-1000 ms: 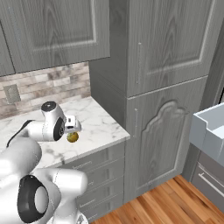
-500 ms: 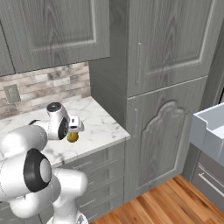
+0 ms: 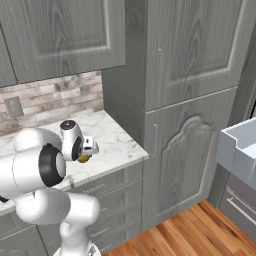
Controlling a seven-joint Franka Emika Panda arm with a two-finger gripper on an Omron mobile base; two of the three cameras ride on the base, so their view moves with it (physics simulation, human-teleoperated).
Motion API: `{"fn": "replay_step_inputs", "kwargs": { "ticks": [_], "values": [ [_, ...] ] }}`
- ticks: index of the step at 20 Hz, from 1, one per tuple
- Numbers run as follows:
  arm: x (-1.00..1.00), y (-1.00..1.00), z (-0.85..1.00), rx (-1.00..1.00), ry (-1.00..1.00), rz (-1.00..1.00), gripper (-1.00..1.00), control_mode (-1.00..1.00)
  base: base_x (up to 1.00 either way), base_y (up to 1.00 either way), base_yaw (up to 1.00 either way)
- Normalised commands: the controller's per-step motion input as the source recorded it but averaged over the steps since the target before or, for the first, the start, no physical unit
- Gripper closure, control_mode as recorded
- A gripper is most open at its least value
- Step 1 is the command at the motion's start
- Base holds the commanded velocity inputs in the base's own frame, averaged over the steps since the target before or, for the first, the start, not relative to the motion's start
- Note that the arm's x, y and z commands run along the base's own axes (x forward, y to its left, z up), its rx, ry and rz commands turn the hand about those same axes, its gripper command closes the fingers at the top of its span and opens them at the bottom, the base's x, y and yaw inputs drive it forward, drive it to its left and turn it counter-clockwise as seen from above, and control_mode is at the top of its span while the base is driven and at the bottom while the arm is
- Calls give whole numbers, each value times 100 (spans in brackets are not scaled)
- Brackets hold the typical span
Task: Place the eggplant and squash inside the fridge drawer. Close the drawer after placing the vegetables.
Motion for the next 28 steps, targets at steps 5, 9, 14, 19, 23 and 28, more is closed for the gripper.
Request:
{"fn": "replay_step_inputs", "kwargs": {
  "ticks": [5,9,14,19,23,28],
  "values": [
    [20,0,-20,0,3,0,-100,-100,0,0,0],
    [17,0,-18,0,2,0,-100,-100,0,0,0],
    [15,0,-24,0,3,0,-100,-100,0,0,0],
    [4,0,-34,0,4,0,100,-100,0,0,0],
    [-8,-1,-29,0,0,0,100,-100,0,0,0],
    [-54,-23,-4,2,-1,-3,100,-100,0,0,0]
  ]
}}
